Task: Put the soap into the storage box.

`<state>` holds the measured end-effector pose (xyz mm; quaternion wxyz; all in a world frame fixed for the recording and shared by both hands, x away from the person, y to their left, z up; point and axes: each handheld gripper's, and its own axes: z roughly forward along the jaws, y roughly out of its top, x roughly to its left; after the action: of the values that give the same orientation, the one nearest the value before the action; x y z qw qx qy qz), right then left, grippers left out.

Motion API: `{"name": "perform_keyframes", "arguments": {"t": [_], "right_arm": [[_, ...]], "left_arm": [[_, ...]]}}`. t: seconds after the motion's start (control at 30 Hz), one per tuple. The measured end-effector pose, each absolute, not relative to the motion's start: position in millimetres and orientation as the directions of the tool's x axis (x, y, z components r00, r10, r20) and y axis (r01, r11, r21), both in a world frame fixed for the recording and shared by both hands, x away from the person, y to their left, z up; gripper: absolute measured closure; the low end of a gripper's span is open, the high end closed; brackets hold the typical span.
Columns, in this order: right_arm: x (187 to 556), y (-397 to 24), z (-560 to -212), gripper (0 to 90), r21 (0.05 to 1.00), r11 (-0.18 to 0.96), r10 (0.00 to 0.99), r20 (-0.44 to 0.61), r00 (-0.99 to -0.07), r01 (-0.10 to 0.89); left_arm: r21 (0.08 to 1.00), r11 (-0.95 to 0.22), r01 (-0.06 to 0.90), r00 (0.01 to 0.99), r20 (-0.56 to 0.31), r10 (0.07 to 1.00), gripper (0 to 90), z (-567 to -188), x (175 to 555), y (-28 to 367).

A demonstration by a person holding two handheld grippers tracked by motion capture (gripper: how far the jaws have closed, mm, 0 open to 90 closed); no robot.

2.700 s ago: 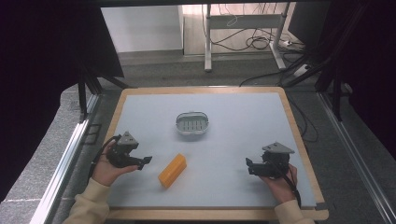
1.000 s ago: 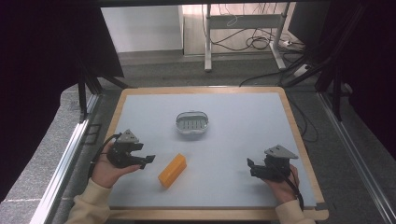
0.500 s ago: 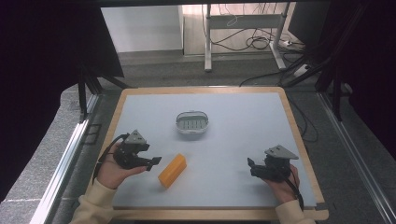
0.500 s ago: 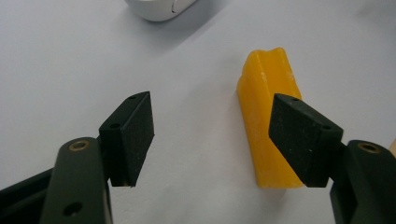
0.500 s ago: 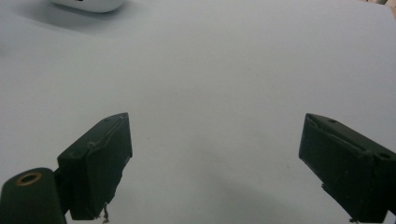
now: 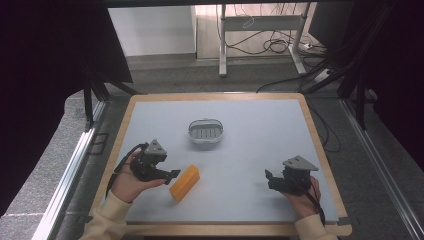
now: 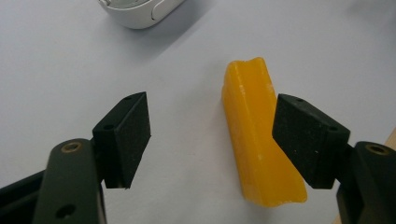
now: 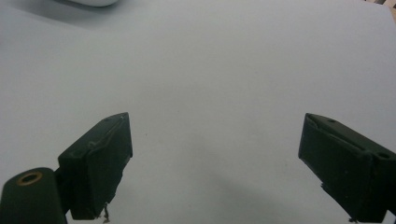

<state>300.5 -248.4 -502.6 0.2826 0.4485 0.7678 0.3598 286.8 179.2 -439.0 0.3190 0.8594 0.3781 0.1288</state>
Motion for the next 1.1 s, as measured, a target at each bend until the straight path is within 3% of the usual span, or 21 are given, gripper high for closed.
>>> {"name": "perform_keyframes", "arguments": {"t": [0.53, 1.1], "right_arm": [[300.6, -248.6, -502.8, 9.9, 0.804, 0.338, 0.895, -0.112, -0.433, 0.490], [301.2, -248.9, -503.5, 9.9, 0.801, 0.333, 0.897, -0.106, -0.430, 0.498]], "left_arm": [[0.602, -0.570, 0.559, 0.715, -0.002, 0.699, 28.6, -443.3, 287.3, 150.1], [0.511, -0.599, 0.617, 0.694, 0.007, 0.720, 28.5, -467.9, 293.8, 128.8]]}}
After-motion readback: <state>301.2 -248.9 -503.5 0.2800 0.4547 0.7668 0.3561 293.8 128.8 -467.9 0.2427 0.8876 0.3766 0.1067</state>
